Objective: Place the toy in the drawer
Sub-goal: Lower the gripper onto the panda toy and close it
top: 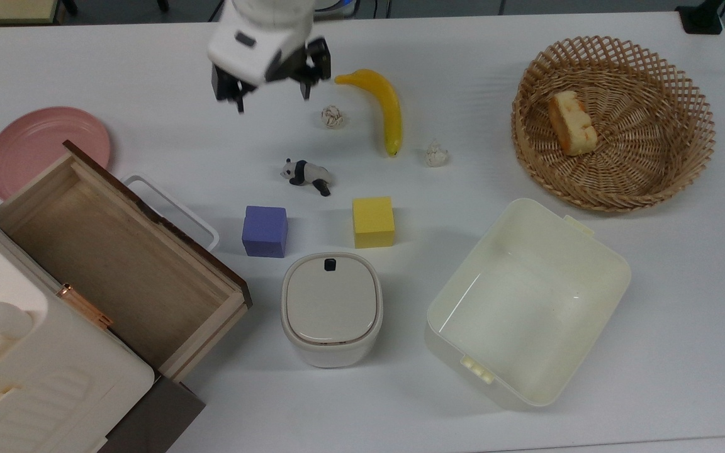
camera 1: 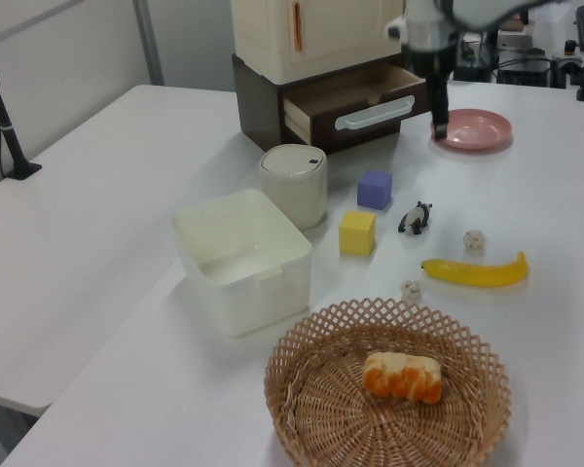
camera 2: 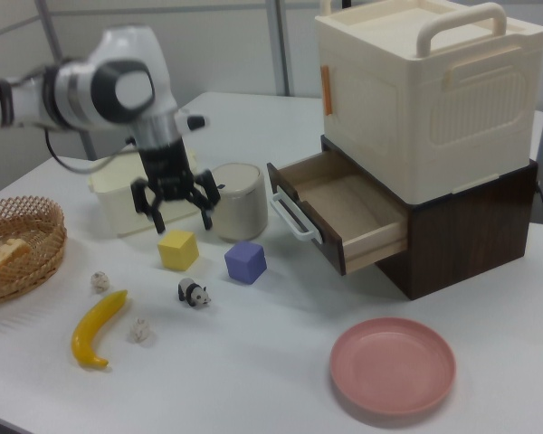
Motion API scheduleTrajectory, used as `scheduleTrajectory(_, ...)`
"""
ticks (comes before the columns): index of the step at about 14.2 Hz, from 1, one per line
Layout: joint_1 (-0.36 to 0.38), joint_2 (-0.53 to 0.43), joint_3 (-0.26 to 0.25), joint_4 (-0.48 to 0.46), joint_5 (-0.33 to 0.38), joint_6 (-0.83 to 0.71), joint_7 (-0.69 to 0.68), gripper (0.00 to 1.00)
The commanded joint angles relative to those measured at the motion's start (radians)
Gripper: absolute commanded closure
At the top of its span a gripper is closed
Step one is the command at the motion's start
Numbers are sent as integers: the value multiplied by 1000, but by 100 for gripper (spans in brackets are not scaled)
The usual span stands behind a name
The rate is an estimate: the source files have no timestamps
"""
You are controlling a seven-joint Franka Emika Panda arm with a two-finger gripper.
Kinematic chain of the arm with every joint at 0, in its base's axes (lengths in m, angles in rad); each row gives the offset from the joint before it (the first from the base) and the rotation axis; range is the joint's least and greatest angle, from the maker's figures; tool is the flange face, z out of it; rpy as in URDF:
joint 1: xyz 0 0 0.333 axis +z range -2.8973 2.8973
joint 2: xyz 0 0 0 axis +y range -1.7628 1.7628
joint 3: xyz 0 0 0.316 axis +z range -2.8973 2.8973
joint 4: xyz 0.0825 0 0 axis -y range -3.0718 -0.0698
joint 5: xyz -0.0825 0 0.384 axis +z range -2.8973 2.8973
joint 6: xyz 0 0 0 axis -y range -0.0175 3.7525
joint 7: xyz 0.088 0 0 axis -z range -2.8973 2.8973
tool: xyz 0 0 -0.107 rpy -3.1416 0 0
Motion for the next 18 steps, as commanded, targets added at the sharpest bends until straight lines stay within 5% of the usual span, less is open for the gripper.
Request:
scheduleTrajectory(1, 37, -6, -2, -148, -76, 172, -25, 0)
scheduleTrajectory(8, 80, 160, 7, -180, -180, 341, -45, 0)
scheduleTrajectory(9, 80, 166, 12, -179, -187, 349, -46, 7)
scheduleTrajectory(11, 79, 171, 22, -176, -190, 361, -61, 35)
scheduleTrajectory(12, 80, 177, 28, -174, -188, 371, -63, 64)
scheduleTrajectory(13, 77, 175, 33, -173, -185, 374, -63, 80)
scheduleTrajectory(18, 67, 166, 32, -121, -184, 349, -51, 95)
